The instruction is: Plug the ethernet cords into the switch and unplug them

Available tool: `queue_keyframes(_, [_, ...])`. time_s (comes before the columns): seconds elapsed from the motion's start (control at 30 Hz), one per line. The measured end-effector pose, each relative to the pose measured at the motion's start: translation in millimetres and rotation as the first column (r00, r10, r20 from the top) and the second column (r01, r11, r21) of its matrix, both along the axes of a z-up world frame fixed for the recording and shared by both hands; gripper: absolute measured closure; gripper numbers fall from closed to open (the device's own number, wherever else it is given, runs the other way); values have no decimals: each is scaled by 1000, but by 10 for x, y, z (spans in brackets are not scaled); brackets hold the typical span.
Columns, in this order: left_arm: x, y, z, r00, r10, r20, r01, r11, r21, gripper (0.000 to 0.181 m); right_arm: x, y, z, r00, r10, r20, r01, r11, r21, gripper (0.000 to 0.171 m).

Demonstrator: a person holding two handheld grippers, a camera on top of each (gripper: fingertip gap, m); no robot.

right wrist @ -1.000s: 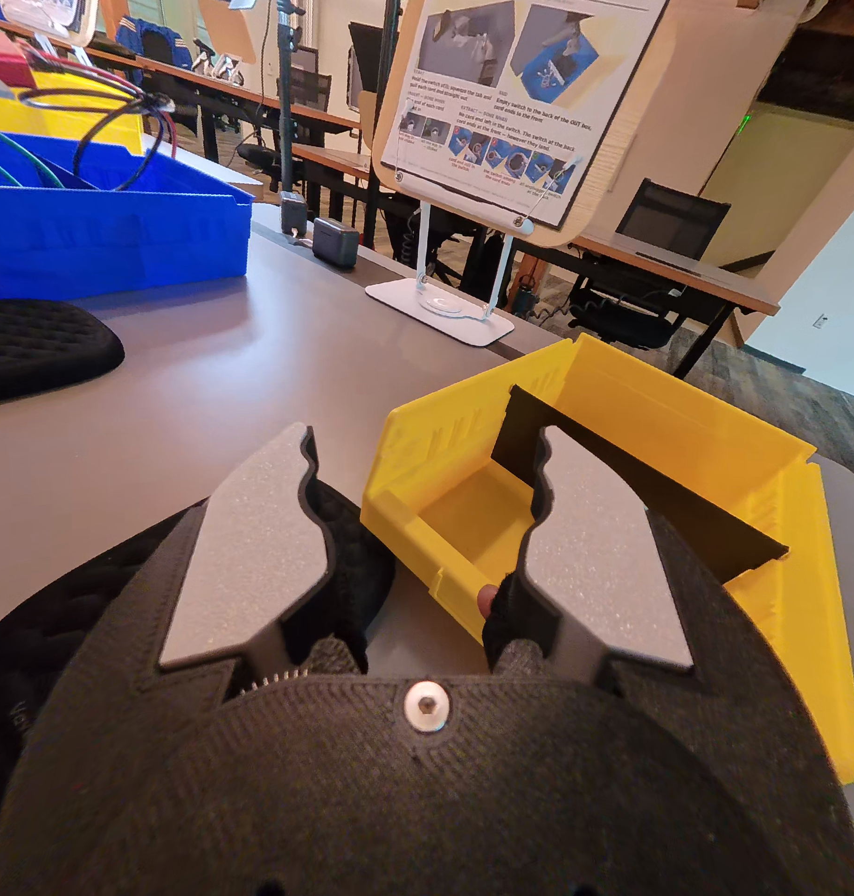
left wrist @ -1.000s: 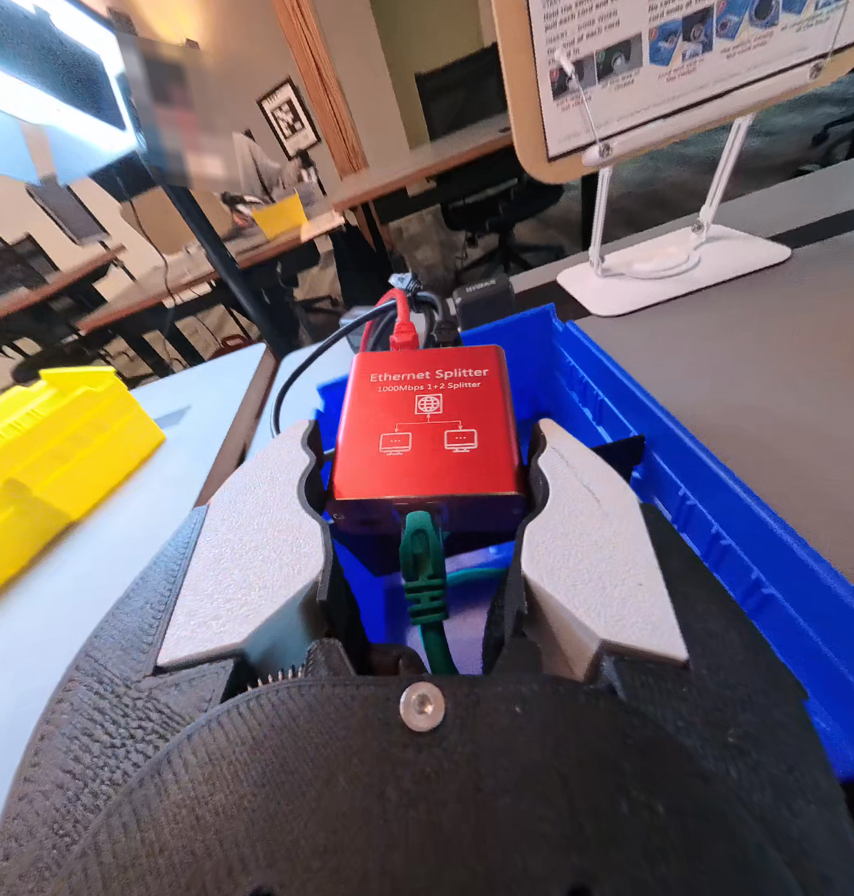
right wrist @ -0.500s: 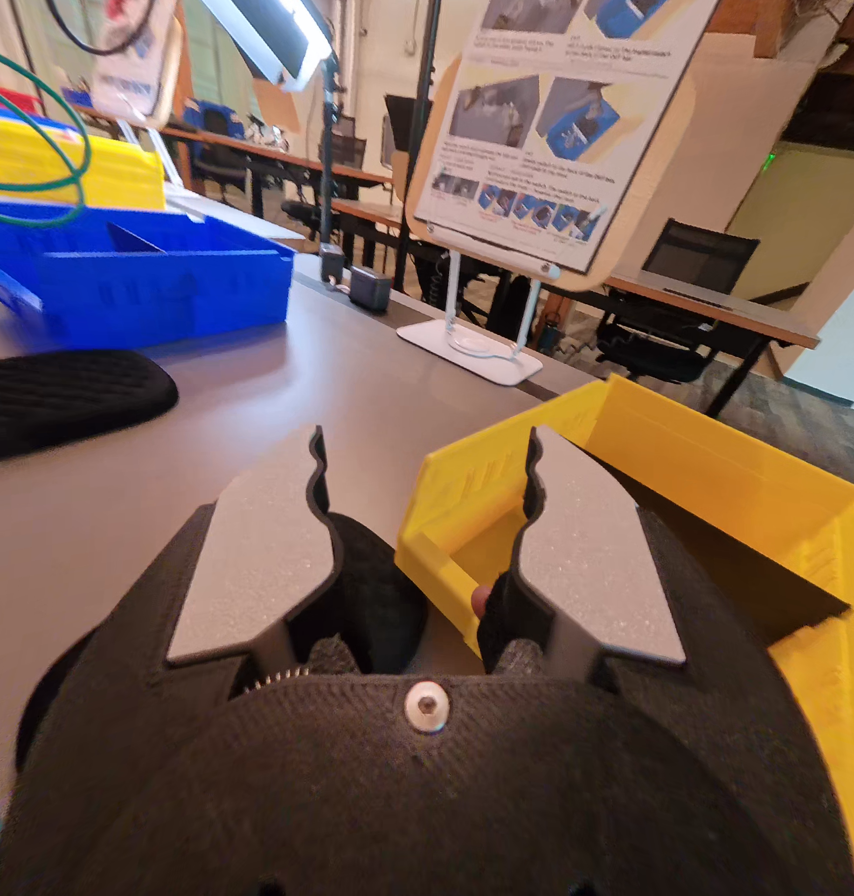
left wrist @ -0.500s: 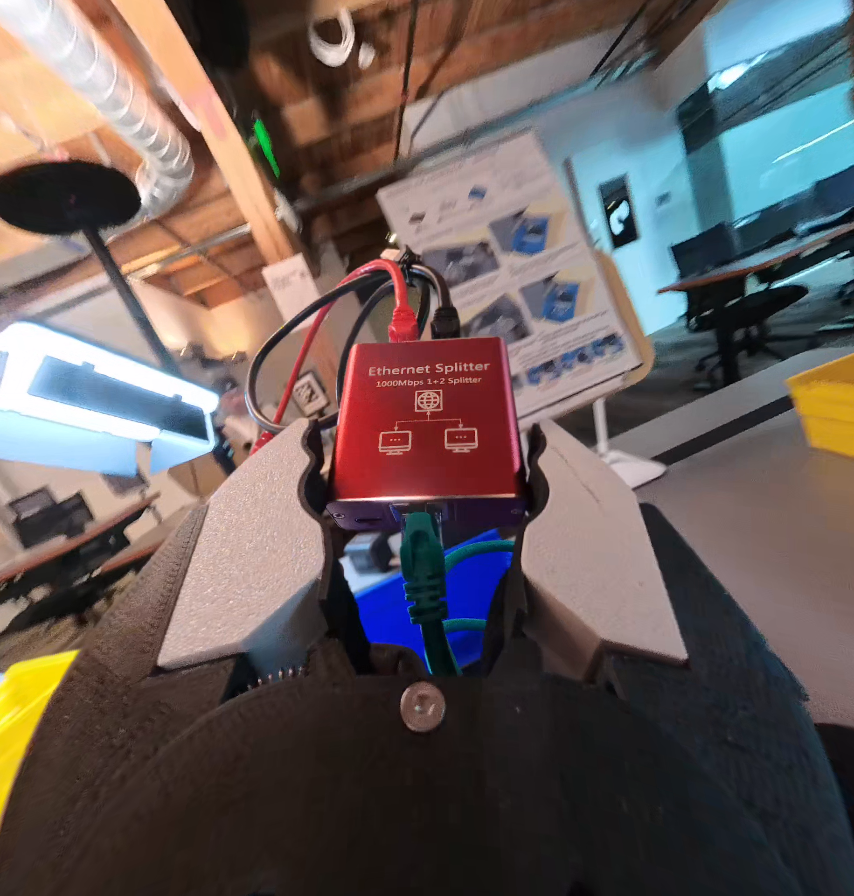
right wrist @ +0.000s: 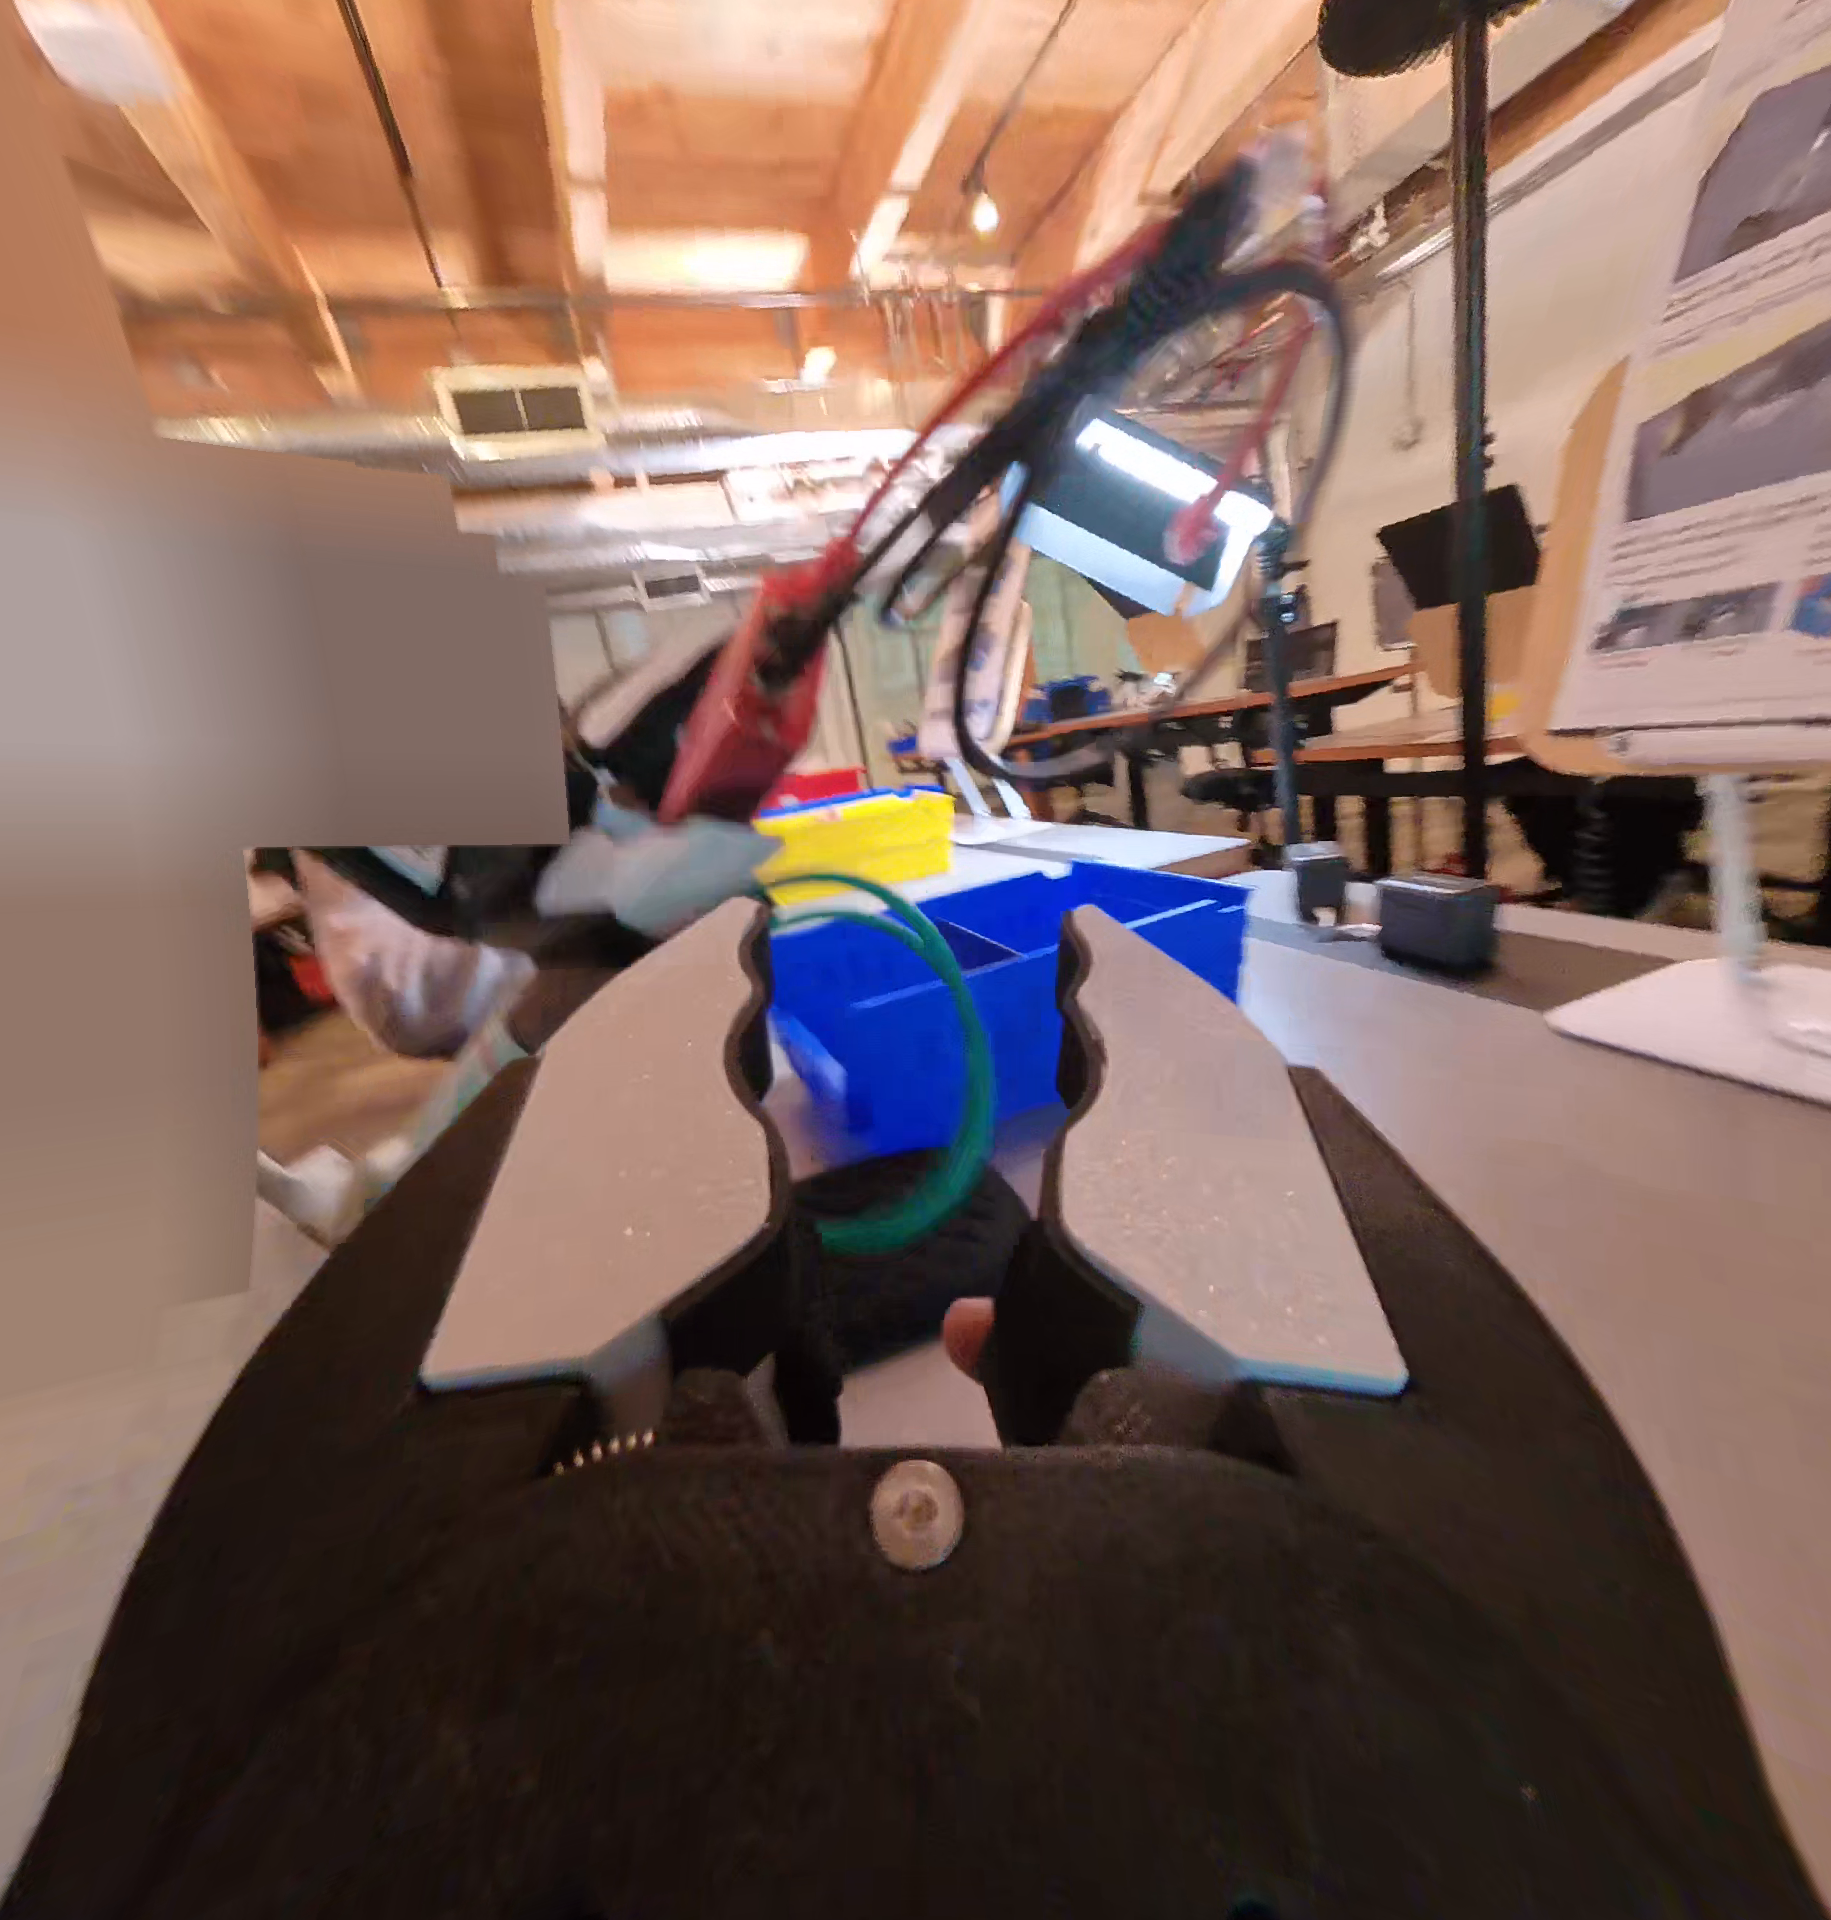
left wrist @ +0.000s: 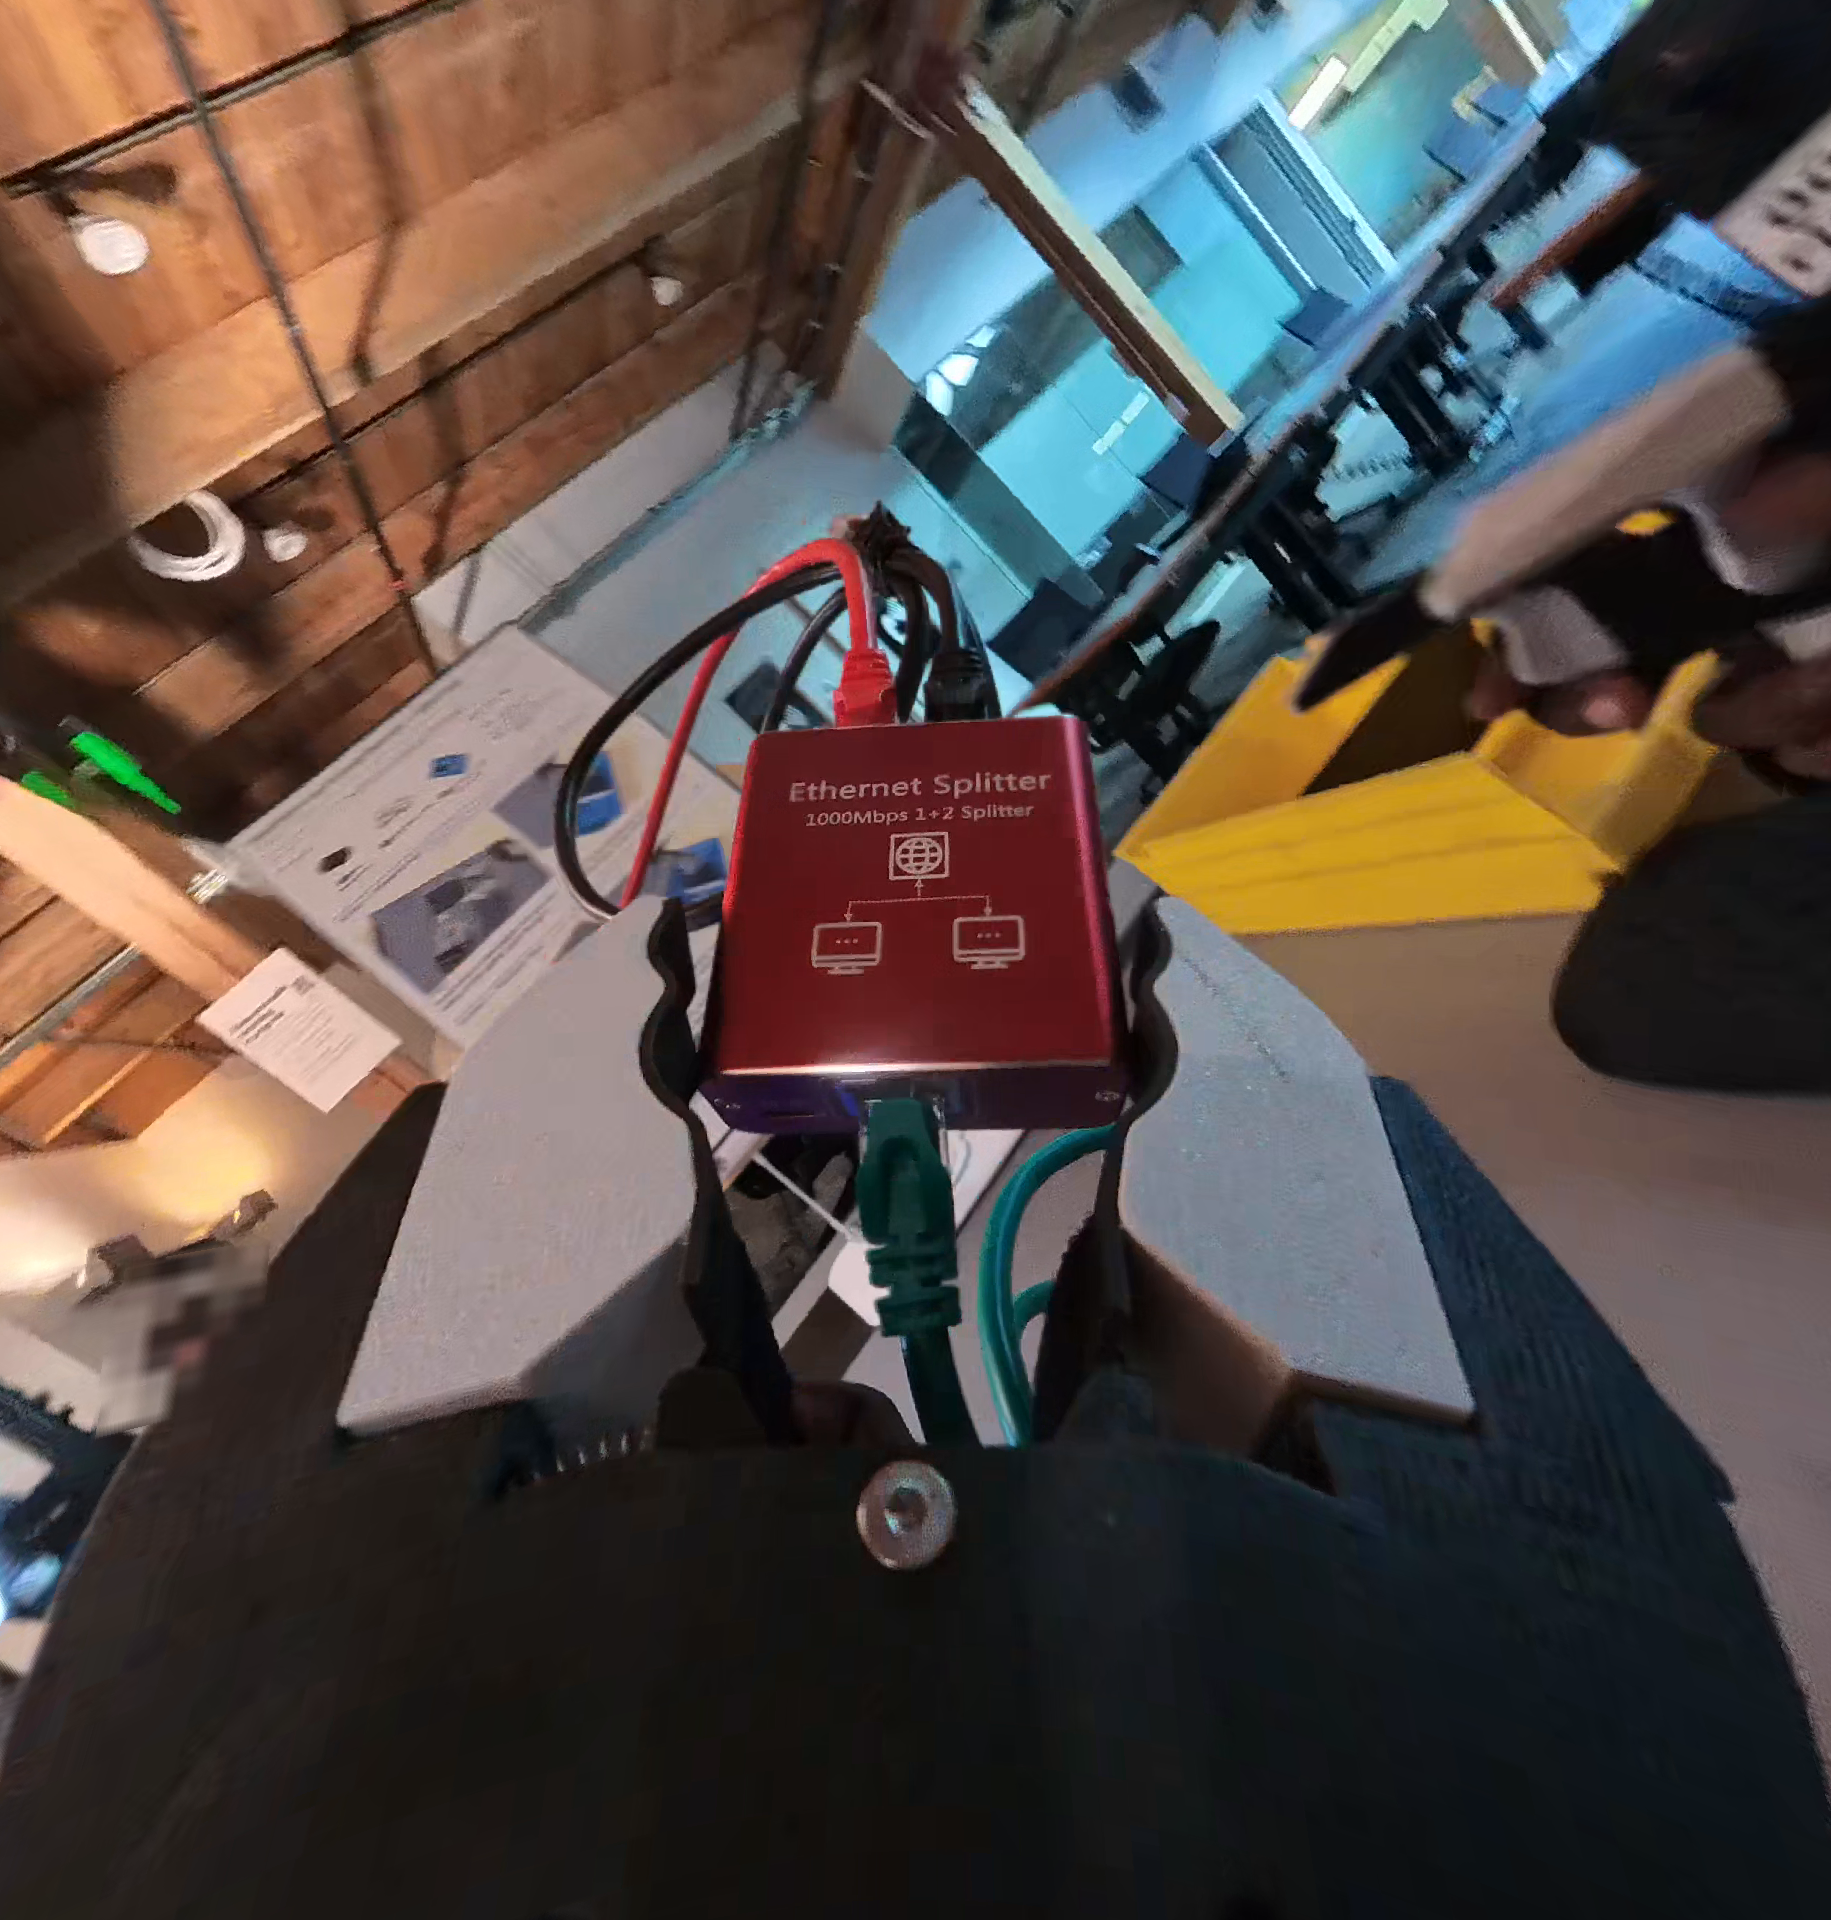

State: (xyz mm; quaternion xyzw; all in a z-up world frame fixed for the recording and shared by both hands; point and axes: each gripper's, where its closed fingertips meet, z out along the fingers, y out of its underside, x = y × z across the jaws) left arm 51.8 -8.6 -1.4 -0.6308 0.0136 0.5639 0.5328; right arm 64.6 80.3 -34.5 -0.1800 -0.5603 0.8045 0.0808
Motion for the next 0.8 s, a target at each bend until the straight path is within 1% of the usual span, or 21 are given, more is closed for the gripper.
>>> queue_keyframes(0.03, [3,106,-106,1000,-10,2,10,999,-43,100,12,-75,-5,998,42,41,-41,999,-35,120])
queue_keyframes(0.1, [30,302,-290,999,-38,0,38,993,-110,100,31,-234,-56,984,134,118,-125,989,-81,118])
queue_keyframes(0.17, [61,440,-434,999,-53,-2,52,983,-175,100,43,-349,-90,965,206,163,-185,973,-134,117])
queue_keyframes(0.23, [101,551,-552,997,-76,1,74,972,-223,100,47,-425,-127,947,257,192,-226,960,-168,122])
queue_keyframes(0.27, [123,592,-603,996,-91,11,91,967,-239,100,59,-452,-150,941,277,194,-246,955,-167,132])
queue_keyframes(0.3, [127,614,-644,995,-93,23,96,964,-249,100,73,-460,-168,939,290,185,-261,951,-163,142])
queue_keyframes(0.4, [72,614,-723,996,-66,67,81,962,-259,100,40,-457,-219,951,260,167,-238,961,-141,143])
queue_keyframes(0.47, [31,594,-720,998,-28,60,42,966,-257,98,41,-449,-177,960,250,128,-224,956,-188,144])
queue_keyframes(0.53, [46,527,-574,999,-4,36,10,989,-150,82,52,-410,-109,968,236,89,-210,948,-238,145])
queue_keyframes(0.6, [68,386,-415,999,44,4,-44,998,-47,67,47,-344,-47,983,177,41,-162,957,-242,144])
queue_keyframes(0.67, [162,282,-292,999,48,0,-48,996,70,65,52,-257,32,994,108,-16,-109,960,-257,144])
queue_keyframes(0.7, [255,251,-228,1000,7,13,-9,986,164,72,52,-209,65,996,79,-36,-86,959,-271,144])
queue_keyframes(0.73, [401,267,-170,995,-99,25,89,959,268,82,49,-159,93,997,54,-49,-66,955,-289,144])
queue_keyframes(0.77, [585,337,-123,963,-266,36,235,901,363,92,48,-108,120,998,35,-57,-51,949,-312,144])
queue_keyframes(0.8, [734,430,-116,897,-436,74,364,823,437,102,52,-58,149,998,26,-63,-46,939,-342,144])
